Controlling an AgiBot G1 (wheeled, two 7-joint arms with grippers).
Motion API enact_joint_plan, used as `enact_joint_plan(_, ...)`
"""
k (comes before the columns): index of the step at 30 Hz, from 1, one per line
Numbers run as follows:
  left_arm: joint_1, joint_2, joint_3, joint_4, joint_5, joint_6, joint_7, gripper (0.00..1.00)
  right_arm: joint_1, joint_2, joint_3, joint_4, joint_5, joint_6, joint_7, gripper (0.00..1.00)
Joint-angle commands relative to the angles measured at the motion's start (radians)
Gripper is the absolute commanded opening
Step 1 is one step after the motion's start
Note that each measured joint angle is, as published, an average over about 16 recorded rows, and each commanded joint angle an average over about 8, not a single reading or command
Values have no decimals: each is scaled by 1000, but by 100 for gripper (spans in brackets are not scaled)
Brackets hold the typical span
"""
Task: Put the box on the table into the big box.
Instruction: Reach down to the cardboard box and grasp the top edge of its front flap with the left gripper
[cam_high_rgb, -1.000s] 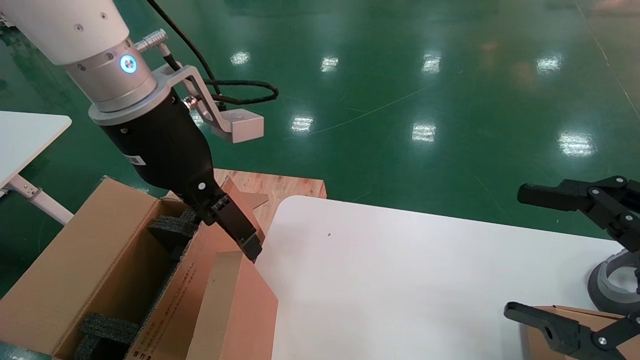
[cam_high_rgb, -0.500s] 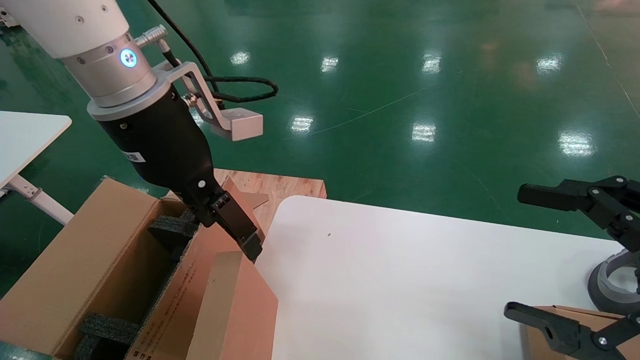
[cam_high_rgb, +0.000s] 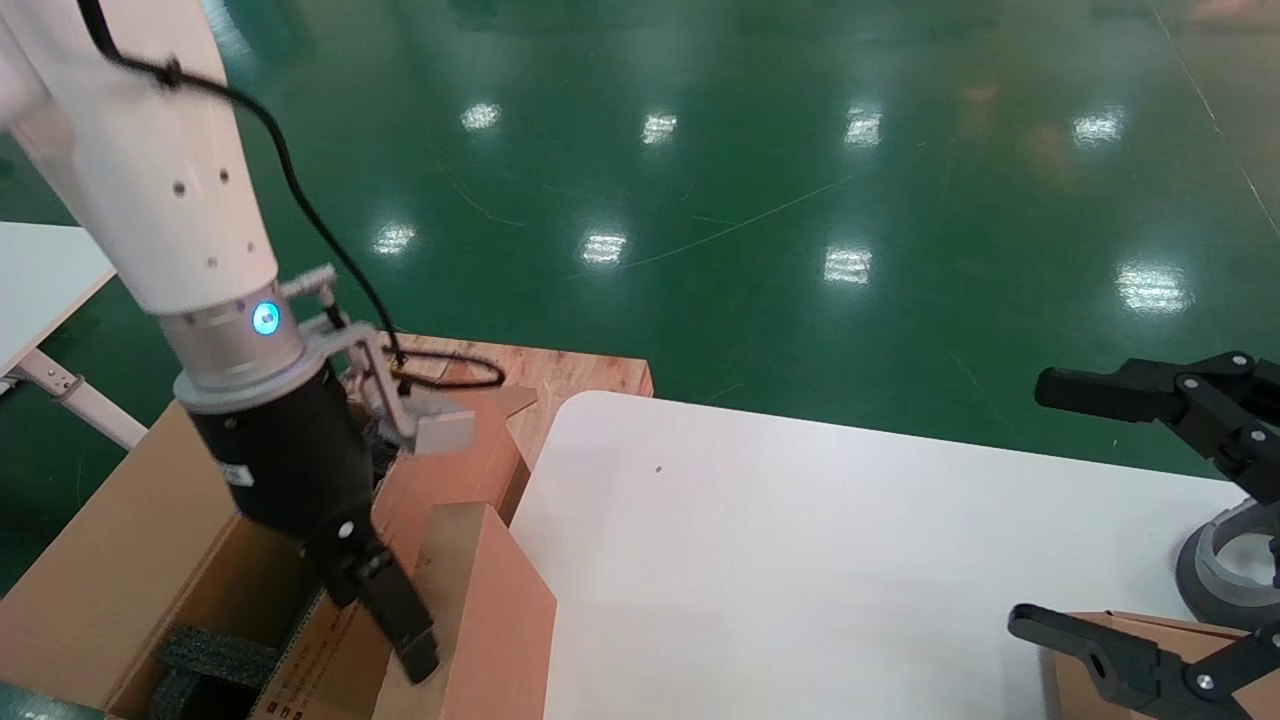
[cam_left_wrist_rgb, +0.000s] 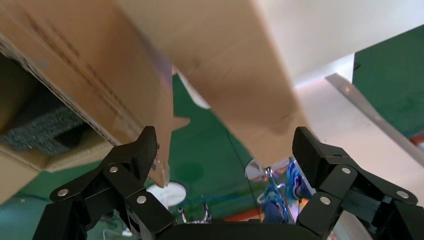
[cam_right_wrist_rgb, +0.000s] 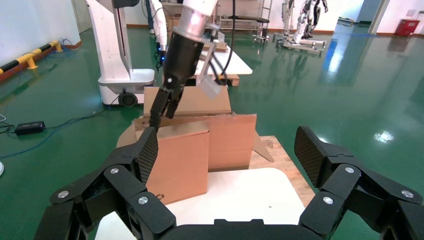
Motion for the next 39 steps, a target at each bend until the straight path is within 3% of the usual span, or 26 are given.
enact_joint_plan(1, 16, -9, 10, -7, 3, -2, 4, 100, 0, 0, 0, 0, 0, 0, 0, 100)
enact_joint_plan(11, 34, -38, 14, -39, 3, -22, 4, 100, 0, 0, 0, 0, 0, 0, 0, 100)
enact_joint_plan(28, -6, -134, -85, -85, 21, -95, 30, 100, 0, 0, 0, 0, 0, 0, 0, 100)
enact_joint_plan(39, 16, -149, -110, -111, -5, -118, 34, 100, 0, 0, 0, 0, 0, 0, 0, 100)
